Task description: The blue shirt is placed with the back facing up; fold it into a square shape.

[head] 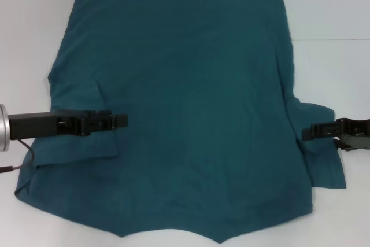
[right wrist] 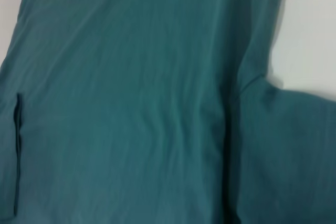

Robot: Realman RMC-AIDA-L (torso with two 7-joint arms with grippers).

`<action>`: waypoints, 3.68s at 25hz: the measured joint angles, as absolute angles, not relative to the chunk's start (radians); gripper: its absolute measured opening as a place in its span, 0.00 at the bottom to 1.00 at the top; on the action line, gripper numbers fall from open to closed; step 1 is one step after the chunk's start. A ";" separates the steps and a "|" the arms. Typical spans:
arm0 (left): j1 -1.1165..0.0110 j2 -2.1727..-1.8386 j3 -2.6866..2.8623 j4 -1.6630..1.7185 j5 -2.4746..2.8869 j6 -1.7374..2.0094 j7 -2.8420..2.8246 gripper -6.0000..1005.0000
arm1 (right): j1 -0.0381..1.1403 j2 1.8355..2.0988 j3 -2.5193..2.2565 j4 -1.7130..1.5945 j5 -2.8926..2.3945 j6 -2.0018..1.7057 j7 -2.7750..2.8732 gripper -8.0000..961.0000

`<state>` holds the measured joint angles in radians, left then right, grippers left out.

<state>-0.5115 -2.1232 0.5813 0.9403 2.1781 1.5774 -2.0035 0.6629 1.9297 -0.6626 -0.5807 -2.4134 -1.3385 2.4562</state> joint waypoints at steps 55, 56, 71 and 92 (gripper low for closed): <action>-0.505 -2.122 0.581 0.929 2.151 1.585 -2.011 0.60 | 0.651 1.922 -0.669 -0.611 -2.453 -1.332 2.441 0.05; -0.505 -2.121 0.581 0.929 2.150 1.585 -2.011 0.60 | 0.647 1.920 -0.669 -0.624 -2.453 -1.331 2.439 0.04; -0.498 -2.118 0.581 0.930 2.140 1.585 -2.011 0.60 | 0.617 1.881 -0.665 -0.685 -2.453 -1.308 2.454 0.04; -0.498 -2.118 0.574 0.931 2.112 1.586 -2.011 0.60 | 0.682 1.840 -0.577 -0.689 -2.421 -1.380 2.494 0.04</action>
<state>-0.4980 -2.1183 0.5738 0.9308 2.1118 1.5862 -2.0114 0.6819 1.8398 -0.5767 -0.6892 -2.4211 -1.3798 2.4942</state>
